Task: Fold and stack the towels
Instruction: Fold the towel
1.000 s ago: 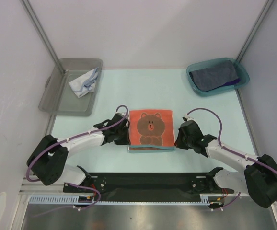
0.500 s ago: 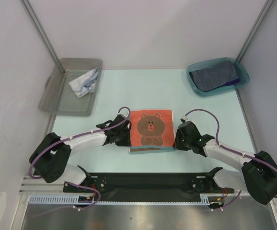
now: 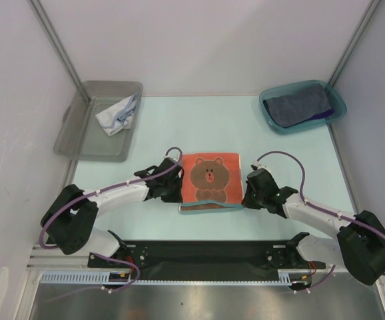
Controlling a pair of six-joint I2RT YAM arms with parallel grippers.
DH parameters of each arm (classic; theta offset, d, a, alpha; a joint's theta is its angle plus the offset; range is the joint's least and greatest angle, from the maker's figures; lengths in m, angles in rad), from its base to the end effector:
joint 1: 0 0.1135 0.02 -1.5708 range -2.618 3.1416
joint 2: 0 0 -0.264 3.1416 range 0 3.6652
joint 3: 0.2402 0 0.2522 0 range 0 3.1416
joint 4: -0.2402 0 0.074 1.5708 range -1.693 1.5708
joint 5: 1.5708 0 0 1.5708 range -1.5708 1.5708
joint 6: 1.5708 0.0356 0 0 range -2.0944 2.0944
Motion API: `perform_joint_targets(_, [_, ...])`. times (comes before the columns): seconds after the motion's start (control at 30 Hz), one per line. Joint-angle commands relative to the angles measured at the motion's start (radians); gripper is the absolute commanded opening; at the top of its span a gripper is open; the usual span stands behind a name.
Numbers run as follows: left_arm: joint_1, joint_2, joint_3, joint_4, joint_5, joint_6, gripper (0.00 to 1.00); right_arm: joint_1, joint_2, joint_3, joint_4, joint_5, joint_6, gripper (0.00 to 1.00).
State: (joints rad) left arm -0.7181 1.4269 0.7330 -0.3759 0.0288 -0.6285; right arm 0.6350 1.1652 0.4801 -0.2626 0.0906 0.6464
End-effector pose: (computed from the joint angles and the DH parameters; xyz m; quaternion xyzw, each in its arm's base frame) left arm 0.1962 -0.1728 0.1681 0.0470 0.9676 -0.1655 0.1851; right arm 0.1688 0.1204 0.1587 0.0193 0.9508 0.1485 0.2713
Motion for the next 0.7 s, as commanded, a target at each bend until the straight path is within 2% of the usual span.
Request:
perform_joint_targets(0.0, [-0.014,-0.017,0.062,-0.035,-0.021,-0.005,0.0,0.006,-0.029,0.052,-0.021,0.041,-0.01,0.05])
perform_joint_targets(0.17, [-0.015,-0.032,0.083,-0.07,-0.026,-0.011,0.0,0.006,-0.038,0.078,-0.05,0.057,-0.022,0.0])
perform_joint_targets(0.67, [-0.023,-0.036,0.103,-0.092,0.0,-0.004,0.0,0.006,-0.044,0.101,-0.072,0.057,-0.039,0.0])
